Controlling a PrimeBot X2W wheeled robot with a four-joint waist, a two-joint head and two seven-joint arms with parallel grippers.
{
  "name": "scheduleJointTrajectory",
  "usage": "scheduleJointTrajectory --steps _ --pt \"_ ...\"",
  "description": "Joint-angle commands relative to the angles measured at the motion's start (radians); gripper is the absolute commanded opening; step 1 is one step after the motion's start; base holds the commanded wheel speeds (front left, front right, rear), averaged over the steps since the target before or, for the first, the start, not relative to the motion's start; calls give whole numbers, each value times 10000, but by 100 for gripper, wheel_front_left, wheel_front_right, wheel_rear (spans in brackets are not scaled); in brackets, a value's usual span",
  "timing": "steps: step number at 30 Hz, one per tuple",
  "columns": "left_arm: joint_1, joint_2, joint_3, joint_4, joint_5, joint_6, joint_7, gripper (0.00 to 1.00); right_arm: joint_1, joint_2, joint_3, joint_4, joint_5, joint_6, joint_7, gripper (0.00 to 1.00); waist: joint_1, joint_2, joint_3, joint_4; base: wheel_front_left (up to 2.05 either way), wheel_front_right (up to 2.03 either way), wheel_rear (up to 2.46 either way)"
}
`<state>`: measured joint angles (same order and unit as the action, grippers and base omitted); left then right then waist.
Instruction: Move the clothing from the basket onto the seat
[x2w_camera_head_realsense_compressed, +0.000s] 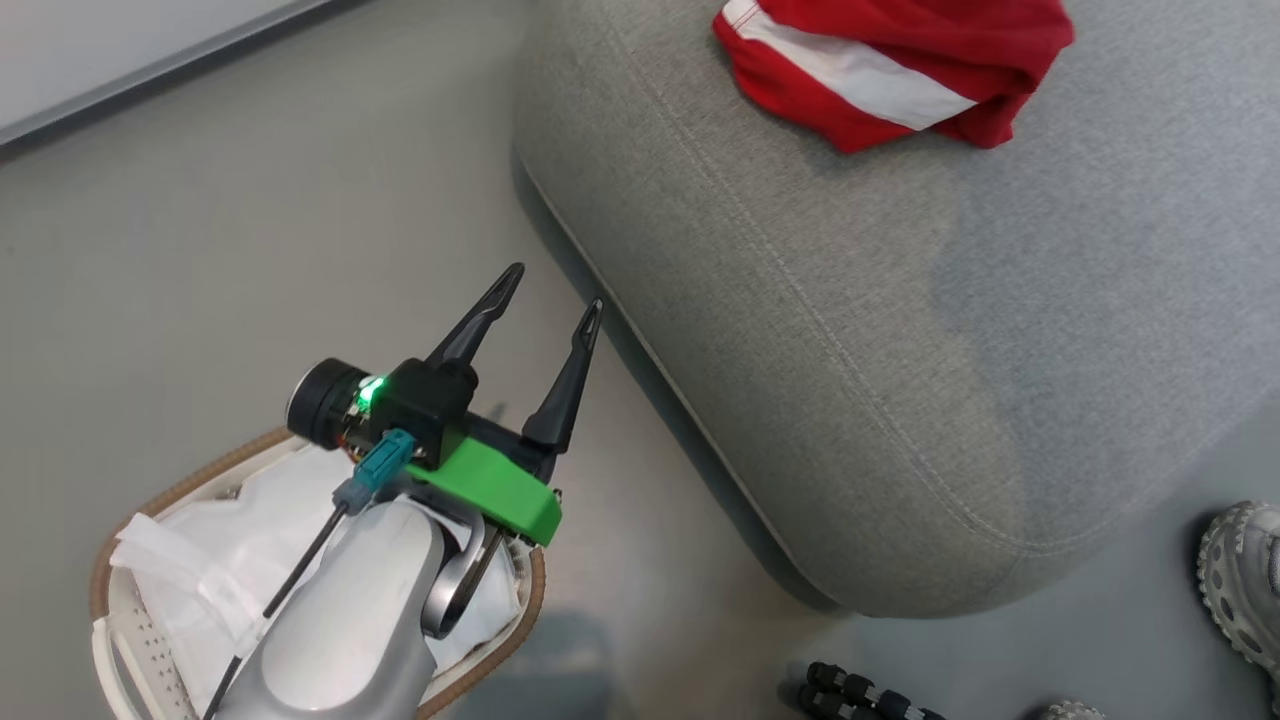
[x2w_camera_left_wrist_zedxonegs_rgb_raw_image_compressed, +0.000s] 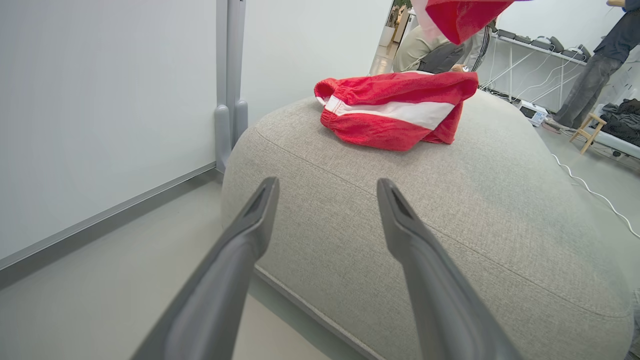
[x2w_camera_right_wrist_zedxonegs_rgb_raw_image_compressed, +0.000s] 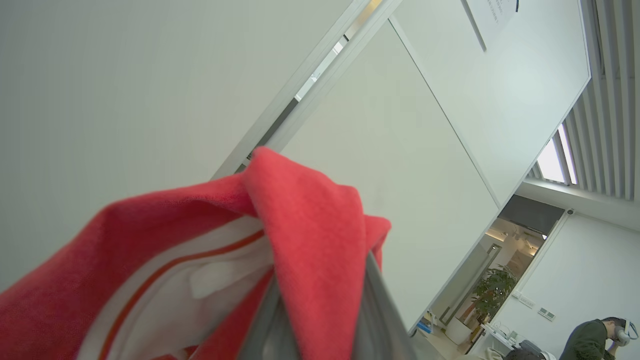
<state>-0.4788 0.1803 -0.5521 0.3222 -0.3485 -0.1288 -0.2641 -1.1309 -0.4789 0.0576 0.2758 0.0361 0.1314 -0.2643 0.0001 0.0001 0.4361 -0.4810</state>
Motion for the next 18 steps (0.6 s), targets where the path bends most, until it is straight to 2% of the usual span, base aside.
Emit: scheduleJointTrajectory --steps 1,4,8,16,17,18 --pt "-302 106 -104 -75 -16 -31 -4 100 -89 75 -117 350 -187 -14 -1 0 -1 -1 950 853 0 0 0" --pt "-610 116 -392 -175 -54 -31 -4 100 -225 255 -454 1224 -417 -14 -3 0 -1 -1 1298 1168 0 0 0" --pt "-967 66 -765 -217 -96 -31 -4 100 458 757 -898 2393 -635 -14 -3 0 -1 -1 1721 1544 0 0 0" --pt "-1161 -57 -1248 -74 -264 -31 -4 100 2339 1614 -2908 4206 -1154 -14 -3 0 -1 -1 1824 1828 0 0 0" --pt "-1128 -69 -1266 -50 -287 -31 -4 100 2511 1658 -3116 4353 -1186 -14 -3 2 -1 -1 1774 1818 0 0 0" --pt "-1073 -75 -1282 -17 -319 -31 -4 100 2740 1729 -3326 4477 -1214 -14 -3 24 -1 -1 1705 1797 0 0 0"
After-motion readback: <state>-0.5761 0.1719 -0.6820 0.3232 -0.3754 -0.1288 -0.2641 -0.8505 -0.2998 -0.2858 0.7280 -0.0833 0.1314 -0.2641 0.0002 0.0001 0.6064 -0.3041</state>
